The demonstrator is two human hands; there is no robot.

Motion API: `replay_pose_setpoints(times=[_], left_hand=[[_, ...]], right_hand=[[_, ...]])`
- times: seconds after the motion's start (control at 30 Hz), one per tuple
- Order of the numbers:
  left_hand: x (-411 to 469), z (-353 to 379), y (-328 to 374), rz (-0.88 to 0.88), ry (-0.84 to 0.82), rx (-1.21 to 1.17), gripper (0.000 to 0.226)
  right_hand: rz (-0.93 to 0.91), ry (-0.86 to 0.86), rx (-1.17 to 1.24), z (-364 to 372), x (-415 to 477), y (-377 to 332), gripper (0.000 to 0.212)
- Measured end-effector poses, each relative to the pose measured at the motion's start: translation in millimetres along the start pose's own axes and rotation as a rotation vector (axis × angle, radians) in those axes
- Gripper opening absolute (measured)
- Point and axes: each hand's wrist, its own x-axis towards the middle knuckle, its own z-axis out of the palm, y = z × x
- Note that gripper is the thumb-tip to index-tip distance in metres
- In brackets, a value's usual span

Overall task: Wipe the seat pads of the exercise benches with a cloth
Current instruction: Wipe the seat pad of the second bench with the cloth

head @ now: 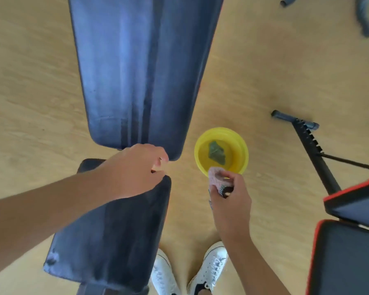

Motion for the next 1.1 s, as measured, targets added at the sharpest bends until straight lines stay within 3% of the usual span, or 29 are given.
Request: replay_pose_setpoints(times=[0.17,0.33,0.5,0.7,0.87,0.93,1.1], left_hand=[[49.9,50.0,98.2,0.124,-0.04,0.044,0.04],[94.4,112.8,206.2,0.146,0.035,-0.094,0.042],[124.0,192.1,314.3,0.318,-0.106,-0.081,0.037],[141.1,279.9,389.0,0.366,-0.346,0.021,0.031],[156.4,348.9,417.9,0.416,-0.264,0.267,0.047],[167.3,362.8,426.3,0.414,-0.197,0.249,0.041],[196.7,372.6,434.5,0.427,-0.228,0.202,0.041]], right_hand=[[0.041,0.135,0.086,-72.3,20.2,21.3,0.041],[0.083,0.242,0.087,-153.3,33.3,56.6,0.042],[0.113,0.396,0.039,-239.8,42.2,111.8,0.044],[0.21,0.505,-0.083,-339.7,33.1,209.2,0.072],[0.263,0.429,-0.444,-373.5,8.9,294.9,0.041],[0.203,0.373,-0.555,-368.6,-1.6,305.3,0.046],[0.232,0.628,-0.438,-364.8,5.1,323.9,0.024]])
